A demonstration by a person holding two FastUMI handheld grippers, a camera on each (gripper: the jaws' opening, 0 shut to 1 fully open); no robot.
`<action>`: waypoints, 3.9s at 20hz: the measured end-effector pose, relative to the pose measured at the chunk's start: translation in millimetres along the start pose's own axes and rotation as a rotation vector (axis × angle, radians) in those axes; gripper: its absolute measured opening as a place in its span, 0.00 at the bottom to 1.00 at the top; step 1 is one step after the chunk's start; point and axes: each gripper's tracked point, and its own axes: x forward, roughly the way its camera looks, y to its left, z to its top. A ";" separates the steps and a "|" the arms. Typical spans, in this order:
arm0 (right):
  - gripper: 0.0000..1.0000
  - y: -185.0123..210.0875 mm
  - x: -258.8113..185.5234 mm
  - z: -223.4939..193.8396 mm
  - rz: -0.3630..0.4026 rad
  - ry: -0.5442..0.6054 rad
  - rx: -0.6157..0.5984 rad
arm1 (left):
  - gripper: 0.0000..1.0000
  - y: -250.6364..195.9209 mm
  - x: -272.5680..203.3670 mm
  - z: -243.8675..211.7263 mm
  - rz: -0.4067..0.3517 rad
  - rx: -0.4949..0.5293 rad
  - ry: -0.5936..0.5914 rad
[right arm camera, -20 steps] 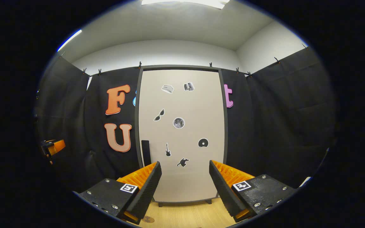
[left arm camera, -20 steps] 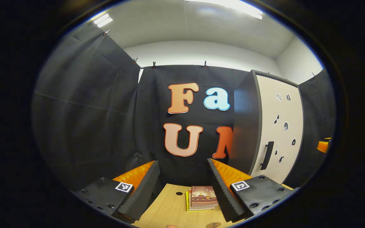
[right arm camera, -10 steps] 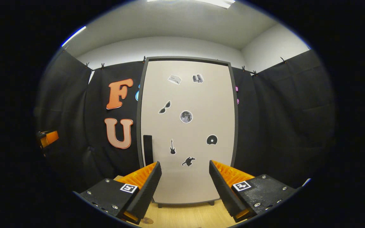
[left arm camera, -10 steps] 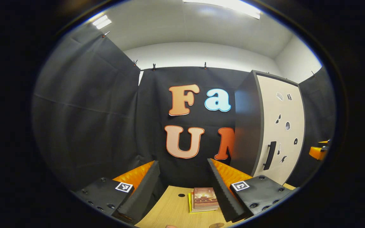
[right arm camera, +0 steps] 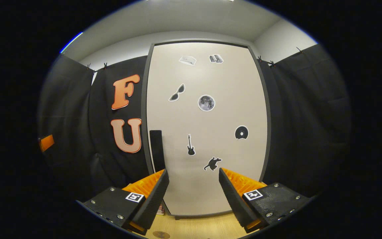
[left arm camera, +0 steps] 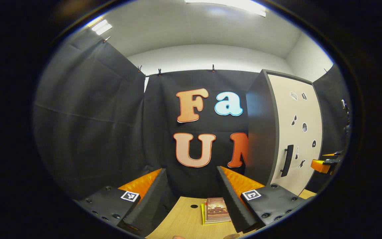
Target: Open the cabinet door with the right hand, grasp the bottle in the cabinet with the left hand and place it on the coaster, then close the cabinet door with the right hand.
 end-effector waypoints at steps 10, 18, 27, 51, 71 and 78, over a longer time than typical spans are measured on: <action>0.93 59.3 70.4 19.6 0.072 0.001 0.060 | 0.97 13.8 13.2 -9.5 0.017 -0.033 0.010; 0.73 83.5 107.4 -7.3 0.076 0.078 -0.021 | 0.97 28.3 11.6 -21.7 0.038 -0.035 0.028; 0.30 86.1 105.1 -11.2 0.082 0.072 -0.038 | 0.97 47.4 0.9 -34.4 0.087 -0.046 0.055; 0.19 -50.0 -113.6 -6.1 -0.021 0.026 -0.050 | 0.96 -57.0 -24.2 -17.0 -0.106 -0.040 0.048; 0.04 -186.6 -190.1 0.8 -0.123 0.026 -0.089 | 0.97 -196.3 -28.8 -15.2 -0.214 -0.038 0.077; 0.04 -232.7 -199.5 4.0 -0.097 0.014 -0.090 | 0.97 -237.9 -39.7 -17.0 -0.197 -0.024 0.084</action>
